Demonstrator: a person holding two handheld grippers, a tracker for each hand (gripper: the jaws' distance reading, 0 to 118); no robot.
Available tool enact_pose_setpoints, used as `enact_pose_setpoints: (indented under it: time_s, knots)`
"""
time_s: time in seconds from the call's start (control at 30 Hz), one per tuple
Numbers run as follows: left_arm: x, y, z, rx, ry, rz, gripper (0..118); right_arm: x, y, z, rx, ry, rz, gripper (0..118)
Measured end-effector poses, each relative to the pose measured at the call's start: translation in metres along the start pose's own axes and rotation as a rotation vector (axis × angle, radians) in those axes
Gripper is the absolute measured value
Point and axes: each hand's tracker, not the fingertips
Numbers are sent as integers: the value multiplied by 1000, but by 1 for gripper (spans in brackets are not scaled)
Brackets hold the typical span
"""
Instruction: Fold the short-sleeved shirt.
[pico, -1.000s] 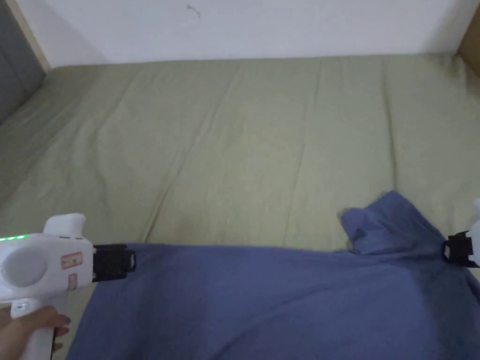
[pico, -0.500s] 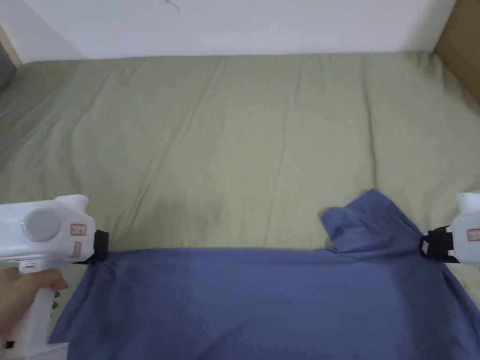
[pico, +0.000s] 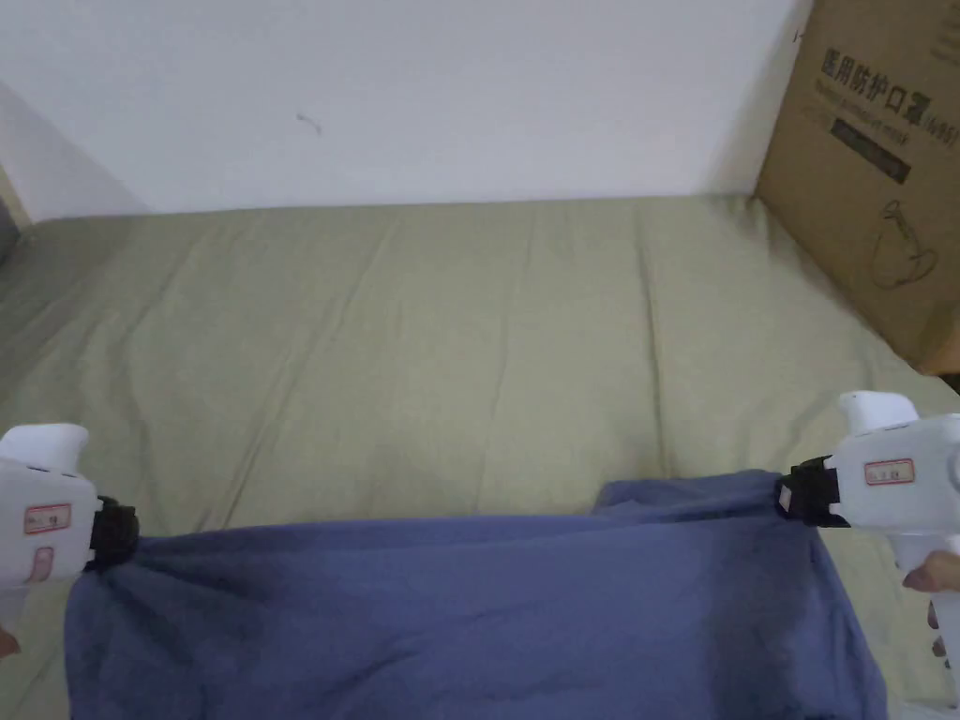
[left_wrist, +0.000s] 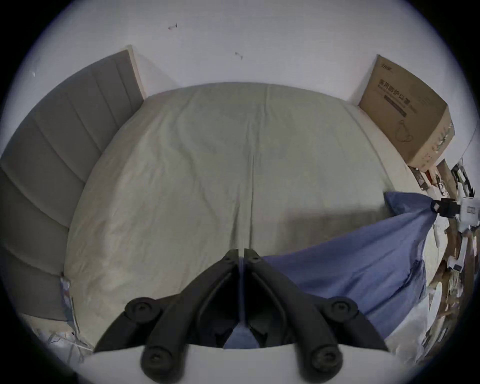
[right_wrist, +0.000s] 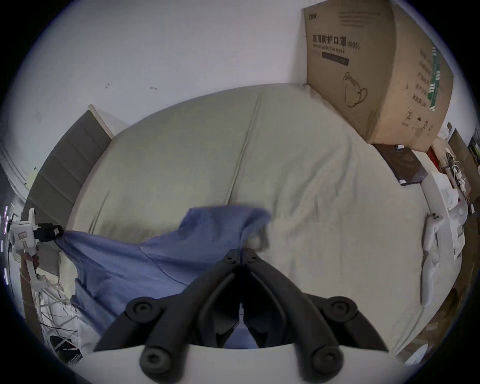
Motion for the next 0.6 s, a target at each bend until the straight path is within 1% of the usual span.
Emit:
enact_pose_setpoints:
  time_s: [0.1, 0.17, 0.23, 0.33, 0.4, 0.43, 0.5, 0.53, 0.6]
  knots:
    - [-6, -28, 28, 18, -19, 21, 1, 4, -27, 35, 19, 8, 3, 0]
    - [-8, -50, 42, 20, -27, 29, 1, 4, -53, 57, 27, 9, 30, 0]
    - [-7, -78, 55, 14, -34, 28, 1, 8, -82, 76, 20, 12, 31, 0]
    - [-5, -121, 66, -6, -28, 19, 1, 15, -129, 91, -13, 21, -4, 0]
    - [-5, -151, 70, -20, -27, 24, 1, 15, -162, 98, -20, 16, -9, 0]
    - [-6, -167, 68, -38, -25, 44, 1, 15, -178, 99, -41, 11, -34, 0]
    - [-9, -195, 62, -73, -37, 64, 1, 17, -206, 93, -92, 21, -55, 0]
    - [-12, -208, 57, -102, -37, 84, 1, 19, -219, 88, -109, 10, -58, 0]
    - [-15, -222, 49, -123, -53, 109, 2, 24, -238, 75, -160, -5, -94, 0]
